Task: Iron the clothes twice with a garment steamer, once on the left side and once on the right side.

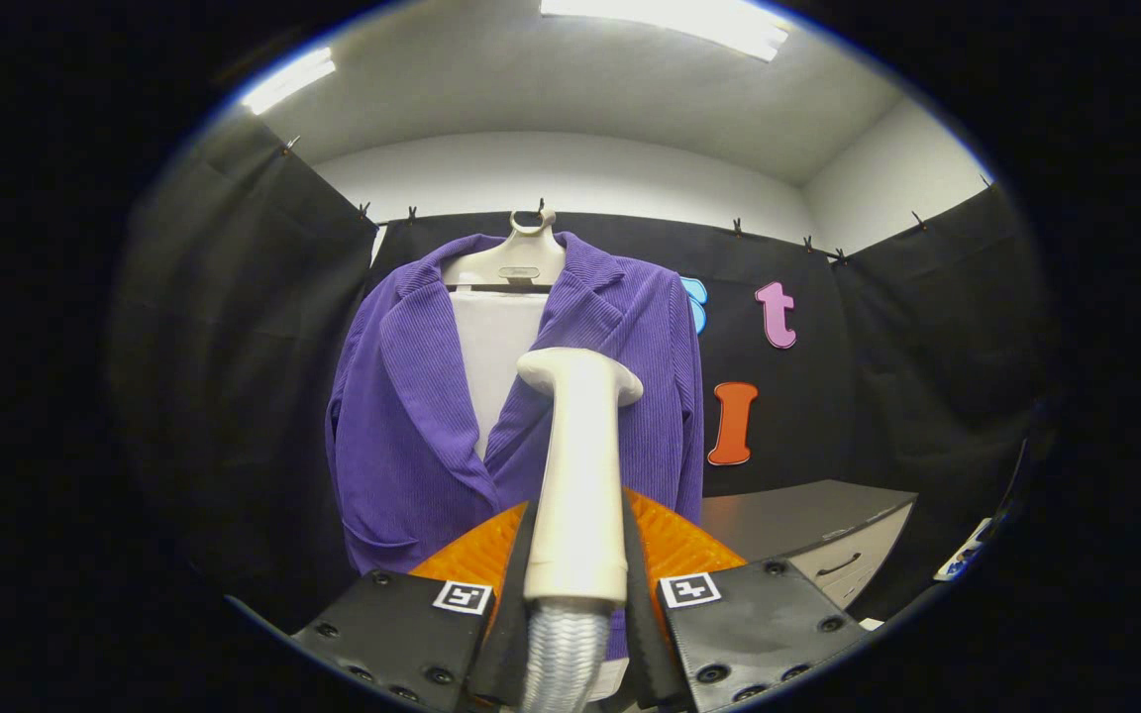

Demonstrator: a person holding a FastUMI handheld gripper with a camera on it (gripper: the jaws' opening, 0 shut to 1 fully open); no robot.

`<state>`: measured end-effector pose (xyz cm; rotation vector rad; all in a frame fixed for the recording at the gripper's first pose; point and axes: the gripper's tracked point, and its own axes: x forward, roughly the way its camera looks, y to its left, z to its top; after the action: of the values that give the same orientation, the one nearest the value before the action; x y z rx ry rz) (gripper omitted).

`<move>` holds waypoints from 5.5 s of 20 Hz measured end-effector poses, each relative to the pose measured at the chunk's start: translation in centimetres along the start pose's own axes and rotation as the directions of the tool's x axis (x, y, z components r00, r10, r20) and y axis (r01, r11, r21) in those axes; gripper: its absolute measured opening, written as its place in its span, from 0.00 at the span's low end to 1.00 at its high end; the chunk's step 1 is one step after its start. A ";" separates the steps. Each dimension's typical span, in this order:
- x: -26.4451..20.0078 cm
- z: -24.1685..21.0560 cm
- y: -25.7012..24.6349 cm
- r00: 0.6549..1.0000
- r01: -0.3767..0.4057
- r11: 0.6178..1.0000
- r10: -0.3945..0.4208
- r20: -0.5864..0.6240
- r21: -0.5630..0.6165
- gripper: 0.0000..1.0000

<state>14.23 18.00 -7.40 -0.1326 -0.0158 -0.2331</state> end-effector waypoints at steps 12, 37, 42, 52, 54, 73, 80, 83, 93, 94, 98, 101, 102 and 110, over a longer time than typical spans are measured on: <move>-1.1 -4.8 -0.4 0.997 -0.007 1.000 0.006 -0.079 -0.012 0.48; -6.9 -16.4 -1.1 0.946 -0.069 0.998 0.066 -0.317 0.003 0.48; -8.2 -18.8 -1.0 0.929 -0.084 0.996 0.078 -0.361 0.000 0.49; -9.6 -22.0 -1.3 0.894 -0.113 0.993 0.110 -0.434 0.019 0.48; -9.9 -21.7 -1.4 0.895 -0.117 0.993 0.117 -0.431 0.028 0.49; -12.1 0.1 -3.0 0.990 -0.133 0.991 0.134 -0.053 0.021 0.48; -9.7 7.0 3.2 0.990 -0.124 0.992 0.123 0.066 0.010 0.48; -8.2 9.0 6.4 0.985 -0.143 0.990 0.141 0.101 0.008 0.48; -2.4 8.2 14.4 0.981 -0.177 0.984 0.173 0.088 0.033 0.48; -1.9 7.7 14.7 0.982 -0.172 0.985 0.169 0.081 0.032 0.48; 0.0 6.0 15.2 0.989 -0.139 0.990 0.137 0.047 0.033 0.48; 0.9 4.8 15.8 0.991 -0.134 0.991 0.134 0.017 0.026 0.48; 1.0 4.7 15.8 0.992 -0.129 0.991 0.129 0.016 0.018 0.48; 1.0 3.0 15.6 0.991 -0.131 0.991 0.131 -0.004 -0.008 0.48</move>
<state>18.81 33.18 -6.38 -0.1409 -0.0024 -0.1020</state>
